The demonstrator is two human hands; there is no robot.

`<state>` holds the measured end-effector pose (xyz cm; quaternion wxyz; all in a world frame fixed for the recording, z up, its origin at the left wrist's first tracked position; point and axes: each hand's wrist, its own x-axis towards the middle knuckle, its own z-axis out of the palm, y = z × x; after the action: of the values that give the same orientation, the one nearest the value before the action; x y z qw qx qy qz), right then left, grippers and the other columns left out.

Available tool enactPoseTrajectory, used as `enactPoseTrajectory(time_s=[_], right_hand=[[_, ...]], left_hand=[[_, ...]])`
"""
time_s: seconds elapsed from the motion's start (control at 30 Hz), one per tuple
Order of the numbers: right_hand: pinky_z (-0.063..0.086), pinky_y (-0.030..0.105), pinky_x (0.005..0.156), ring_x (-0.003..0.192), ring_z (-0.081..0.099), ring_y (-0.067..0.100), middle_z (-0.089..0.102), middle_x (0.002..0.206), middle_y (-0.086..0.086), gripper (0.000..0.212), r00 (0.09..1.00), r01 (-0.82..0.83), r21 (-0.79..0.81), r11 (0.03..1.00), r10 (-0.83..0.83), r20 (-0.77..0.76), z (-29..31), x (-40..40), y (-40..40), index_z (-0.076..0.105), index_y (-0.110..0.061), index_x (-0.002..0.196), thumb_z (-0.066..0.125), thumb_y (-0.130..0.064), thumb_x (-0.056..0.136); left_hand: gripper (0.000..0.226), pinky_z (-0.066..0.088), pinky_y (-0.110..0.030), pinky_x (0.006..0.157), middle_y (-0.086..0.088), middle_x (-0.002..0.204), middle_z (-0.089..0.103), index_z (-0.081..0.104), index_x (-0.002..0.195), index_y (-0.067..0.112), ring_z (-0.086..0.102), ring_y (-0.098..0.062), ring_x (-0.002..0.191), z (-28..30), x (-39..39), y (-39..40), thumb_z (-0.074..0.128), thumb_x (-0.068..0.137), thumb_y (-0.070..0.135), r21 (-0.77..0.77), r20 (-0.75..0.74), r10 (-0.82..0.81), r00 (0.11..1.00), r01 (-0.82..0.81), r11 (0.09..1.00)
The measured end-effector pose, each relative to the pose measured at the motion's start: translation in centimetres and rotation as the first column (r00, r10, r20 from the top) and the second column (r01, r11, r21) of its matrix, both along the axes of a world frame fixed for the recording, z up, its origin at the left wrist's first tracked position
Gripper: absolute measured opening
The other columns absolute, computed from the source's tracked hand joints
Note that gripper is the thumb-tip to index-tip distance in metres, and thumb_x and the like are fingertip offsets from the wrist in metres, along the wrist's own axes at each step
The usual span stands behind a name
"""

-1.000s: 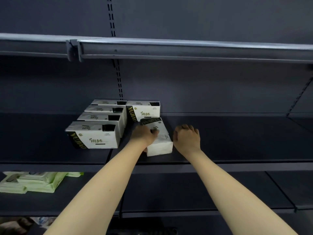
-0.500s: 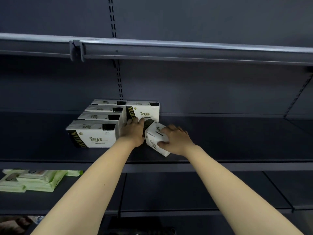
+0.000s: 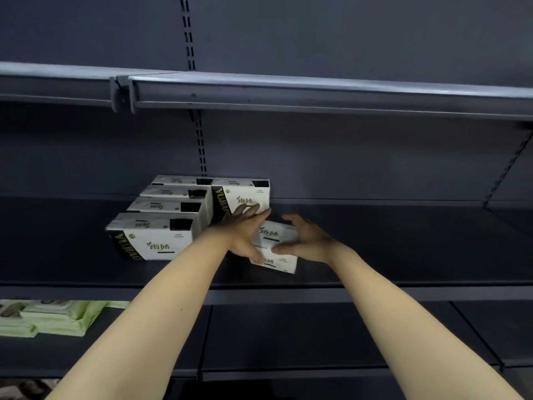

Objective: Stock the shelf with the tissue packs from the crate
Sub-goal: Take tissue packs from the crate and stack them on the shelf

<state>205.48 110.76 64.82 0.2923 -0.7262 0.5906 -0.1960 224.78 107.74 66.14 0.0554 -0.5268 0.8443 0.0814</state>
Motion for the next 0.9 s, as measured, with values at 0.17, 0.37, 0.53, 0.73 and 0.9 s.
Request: enactPoseTrajectory(time_s=[0.17,0.37,0.53,0.73,0.9], right_hand=[[0.027,0.022,0.103,0.125,0.028,0.015,0.031,0.133,0.001,0.099,0.987,-0.107,-0.300,0.948,0.066,-0.144,-1.2,0.6,-0.1,0.024,-0.015,0.147,0.079,-0.044,0.069],[0.030,0.030,0.105,0.117,0.028,0.018,0.030,0.128,0.004,0.084,0.961,-0.172,-0.505,0.846,0.030,-0.276,-2.2,2.2,-1.5,0.031,-0.014,0.142,0.075,-0.034,0.073],[0.034,0.028,0.103,0.116,0.032,0.020,0.036,0.130,0.007,0.066,0.970,-0.148,-0.607,0.781,-0.006,-0.244,-3.2,3.7,-2.4,0.040,-0.008,0.137,0.069,-0.015,0.078],[0.035,0.028,0.103,0.122,0.032,0.022,0.035,0.134,0.009,0.056,0.967,-0.129,-0.628,0.768,-0.044,-0.252,-3.5,5.0,-4.6,0.042,-0.009,0.136,0.060,-0.004,0.083],[0.039,0.030,0.099,0.122,0.035,0.026,0.036,0.137,0.011,0.056,0.957,-0.128,-0.622,0.772,-0.069,-0.283,-3.4,6.0,-6.9,0.044,-0.009,0.135,0.058,0.001,0.082]], left_hand=[[0.111,0.022,-0.051,0.111,0.006,0.153,0.020,0.007,0.150,0.032,0.014,-0.019,0.141,-0.3,0.2,-0.9,0.077,0.065,0.043,-0.078,-0.035,-0.077,0.996,0.074,0.994],[0.088,0.023,-0.043,0.112,0.002,0.151,0.028,0.021,0.148,0.027,0.027,-0.020,0.137,-0.7,1.5,-1.5,0.070,0.076,0.036,-0.261,-0.102,-0.066,0.993,0.038,0.964],[0.075,0.011,-0.037,0.115,0.002,0.149,0.029,0.022,0.148,0.025,0.026,-0.021,0.138,-1.8,1.7,-1.2,0.064,0.086,0.029,-0.456,-0.015,-0.004,1.000,-0.003,0.890],[0.067,0.009,-0.031,0.115,-0.001,0.153,0.021,0.017,0.149,0.021,0.017,-0.021,0.142,-3.0,1.6,-2.3,0.052,0.092,0.012,-0.538,-0.089,0.054,0.995,-0.093,0.838],[0.068,0.007,-0.038,0.118,-0.004,0.156,0.012,0.010,0.150,0.020,0.008,-0.023,0.145,-3.3,1.9,-4.7,0.046,0.094,0.010,-0.485,-0.071,0.123,0.990,-0.142,0.863]])
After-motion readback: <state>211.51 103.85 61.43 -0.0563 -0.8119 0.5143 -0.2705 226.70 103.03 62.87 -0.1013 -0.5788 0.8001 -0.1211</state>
